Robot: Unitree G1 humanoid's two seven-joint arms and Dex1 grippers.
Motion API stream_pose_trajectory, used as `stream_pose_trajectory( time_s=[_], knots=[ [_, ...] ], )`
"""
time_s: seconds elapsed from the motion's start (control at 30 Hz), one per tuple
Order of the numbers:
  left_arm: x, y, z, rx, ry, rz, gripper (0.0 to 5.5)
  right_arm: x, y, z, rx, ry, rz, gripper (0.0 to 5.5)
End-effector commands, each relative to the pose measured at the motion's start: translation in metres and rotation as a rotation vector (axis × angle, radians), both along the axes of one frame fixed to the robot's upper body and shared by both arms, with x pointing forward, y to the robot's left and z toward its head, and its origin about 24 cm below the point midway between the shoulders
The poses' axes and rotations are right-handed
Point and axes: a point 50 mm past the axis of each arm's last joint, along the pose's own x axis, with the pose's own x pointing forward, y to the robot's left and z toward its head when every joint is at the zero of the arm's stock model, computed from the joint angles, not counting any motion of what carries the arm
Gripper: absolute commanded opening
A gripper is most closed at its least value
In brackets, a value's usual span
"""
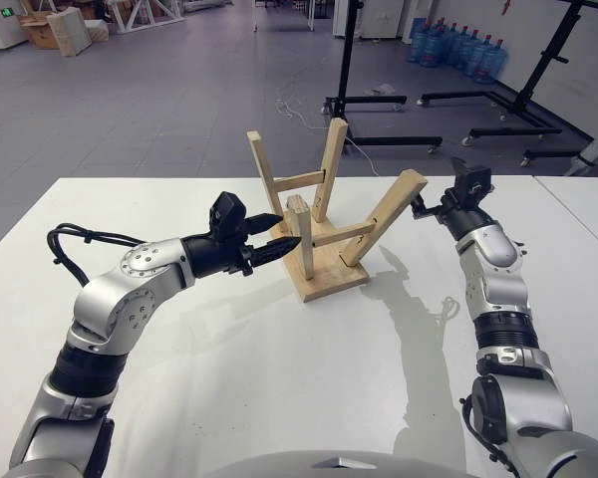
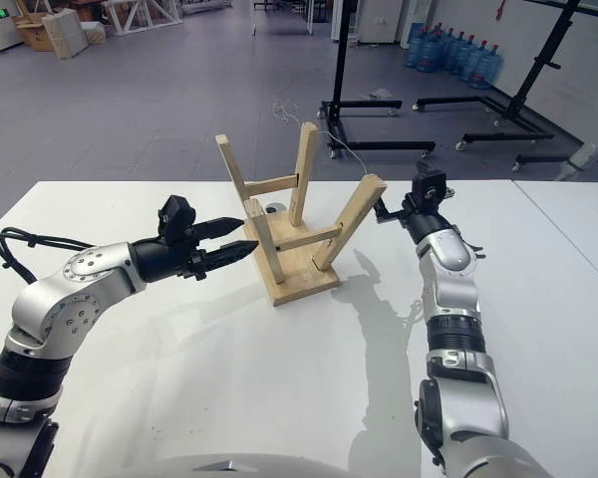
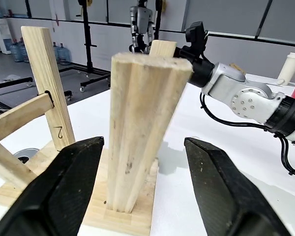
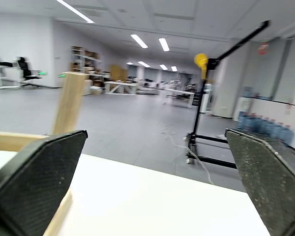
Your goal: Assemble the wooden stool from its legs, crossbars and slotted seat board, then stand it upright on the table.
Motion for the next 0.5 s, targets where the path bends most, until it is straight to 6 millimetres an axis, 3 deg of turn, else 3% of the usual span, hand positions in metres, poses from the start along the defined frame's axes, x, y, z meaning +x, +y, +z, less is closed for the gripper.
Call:
stream_pose_trajectory(
  time_s=[0.03, 0.3, 0.43, 0.5],
  knots=[
    [0.010, -0.003, 0.000, 0.020, -0.016, 0.003, 3.01, 0.000, 0.018, -0.002, 0.003, 0.017, 0.102, 5.18],
    [0.018, -0.009, 0.001, 0.041, -0.045, -0.031, 3.01, 0.000, 0.031, -0.007, -0.029, 0.045, 0.157, 5.18],
    [0.011, -0.015, 0.002, 0.040, -0.056, -0.091, 3.01, 0.001, 0.034, -0.004, -0.048, 0.030, 0.092, 5.18],
    [0.010, -0.016, 0.002, 0.043, -0.058, -0.100, 3.01, -0.002, 0.025, -0.006, -0.032, 0.029, 0.010, 5.18]
  ],
)
